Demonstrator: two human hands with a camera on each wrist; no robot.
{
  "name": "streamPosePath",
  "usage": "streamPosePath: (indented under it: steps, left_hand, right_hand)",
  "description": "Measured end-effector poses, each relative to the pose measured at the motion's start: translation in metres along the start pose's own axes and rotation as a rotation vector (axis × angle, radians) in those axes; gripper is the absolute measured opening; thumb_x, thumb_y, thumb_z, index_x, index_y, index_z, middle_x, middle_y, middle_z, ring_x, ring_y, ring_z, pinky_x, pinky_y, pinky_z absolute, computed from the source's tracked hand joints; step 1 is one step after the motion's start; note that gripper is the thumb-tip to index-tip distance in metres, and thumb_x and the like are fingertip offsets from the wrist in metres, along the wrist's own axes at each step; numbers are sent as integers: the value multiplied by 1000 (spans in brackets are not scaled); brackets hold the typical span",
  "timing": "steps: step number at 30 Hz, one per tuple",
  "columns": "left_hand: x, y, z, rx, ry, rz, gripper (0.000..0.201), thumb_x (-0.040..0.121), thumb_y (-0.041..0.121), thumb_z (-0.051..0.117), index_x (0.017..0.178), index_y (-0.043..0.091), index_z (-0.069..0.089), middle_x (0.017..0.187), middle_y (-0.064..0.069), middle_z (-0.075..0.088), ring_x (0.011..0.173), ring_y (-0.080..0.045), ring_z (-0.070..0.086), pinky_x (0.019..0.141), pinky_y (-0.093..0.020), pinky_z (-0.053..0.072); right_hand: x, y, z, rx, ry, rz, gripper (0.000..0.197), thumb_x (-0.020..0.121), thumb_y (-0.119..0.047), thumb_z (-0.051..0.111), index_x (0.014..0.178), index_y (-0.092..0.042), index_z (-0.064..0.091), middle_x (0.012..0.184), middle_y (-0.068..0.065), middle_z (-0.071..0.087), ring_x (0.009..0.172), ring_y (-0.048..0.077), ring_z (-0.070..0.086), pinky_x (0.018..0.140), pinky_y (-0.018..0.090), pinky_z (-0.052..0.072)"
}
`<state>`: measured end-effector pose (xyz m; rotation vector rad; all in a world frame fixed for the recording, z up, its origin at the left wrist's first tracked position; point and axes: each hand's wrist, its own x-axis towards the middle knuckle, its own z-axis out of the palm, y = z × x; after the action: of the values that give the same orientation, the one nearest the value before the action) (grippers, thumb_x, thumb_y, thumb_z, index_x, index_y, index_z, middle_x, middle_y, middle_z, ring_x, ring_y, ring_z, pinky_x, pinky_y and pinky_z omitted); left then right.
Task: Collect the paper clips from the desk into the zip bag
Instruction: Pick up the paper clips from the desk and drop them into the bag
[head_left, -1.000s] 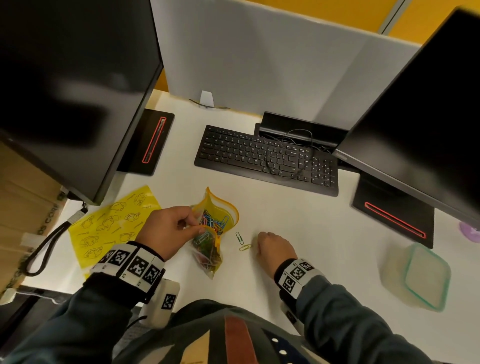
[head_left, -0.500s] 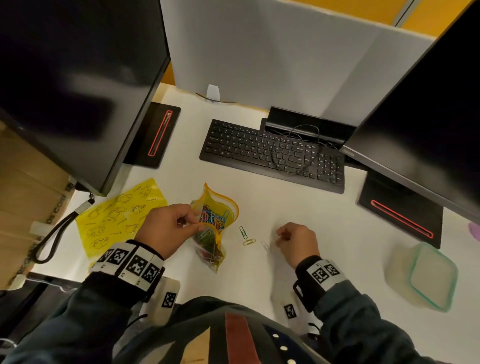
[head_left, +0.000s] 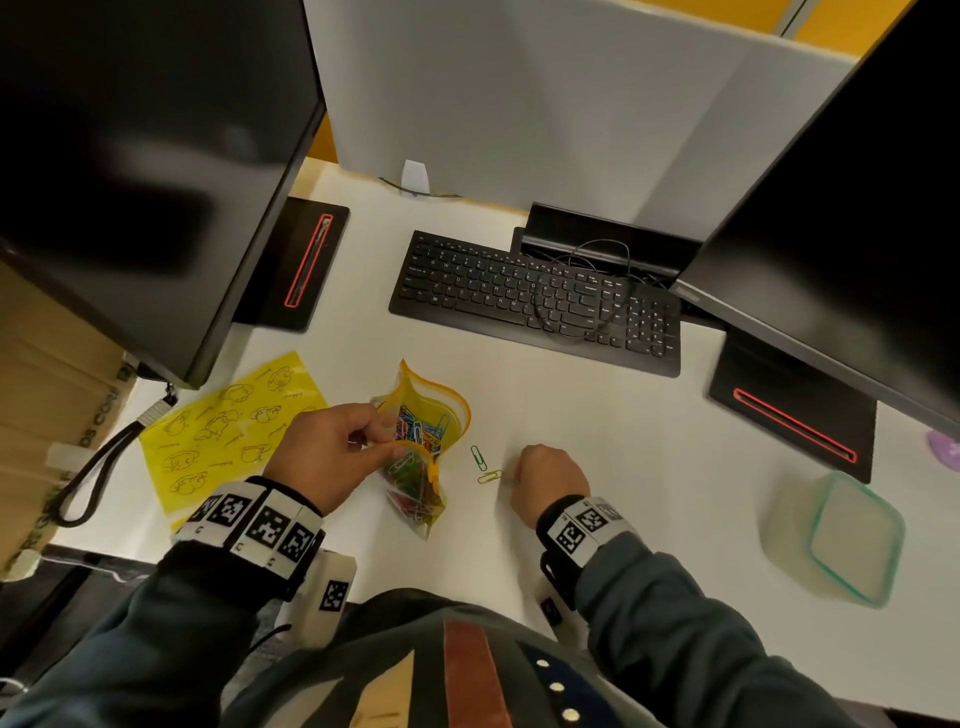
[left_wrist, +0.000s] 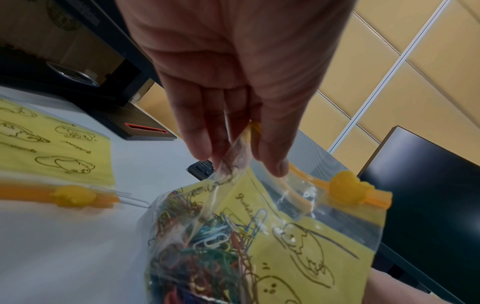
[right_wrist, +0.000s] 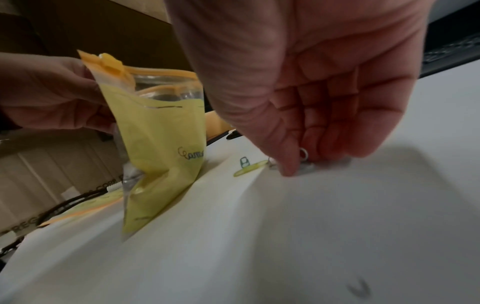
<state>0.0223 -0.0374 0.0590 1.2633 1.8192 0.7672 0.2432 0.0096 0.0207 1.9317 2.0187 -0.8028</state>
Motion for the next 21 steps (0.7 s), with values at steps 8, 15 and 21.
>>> streamPosePath:
  steps: [8,15,21]
  left_hand:
    - [0,3,-2,2,-5,-2,22,68,13,78,59,19,59,99,-3,71,88,-12,65,87,-37,53]
    - [1,1,-1,13,-9,0,17,69,12,77,64,10,61,100,-3,71,83,6,59,72,-13,45]
    - [2,-2,0,7,-19,-3,17,69,10,77,64,10,60,103,-3,70,83,3,60,73,-12,44]
  right_hand:
    - [1,-9,0,-137,-67,-97,23,86,-4,47,105,-6,59,110,13,63,101,29,61,79,30,47]
    - [3,-6,-3,-109,-65,-67,25,87,-3,48,110,-5,58,115,13,61,105,29,59,84,31,48]
    - [3,-3,5,-266,-46,-173,25,90,1,44,111,-3,58,117,15,55,106,30,57,85,33,47]
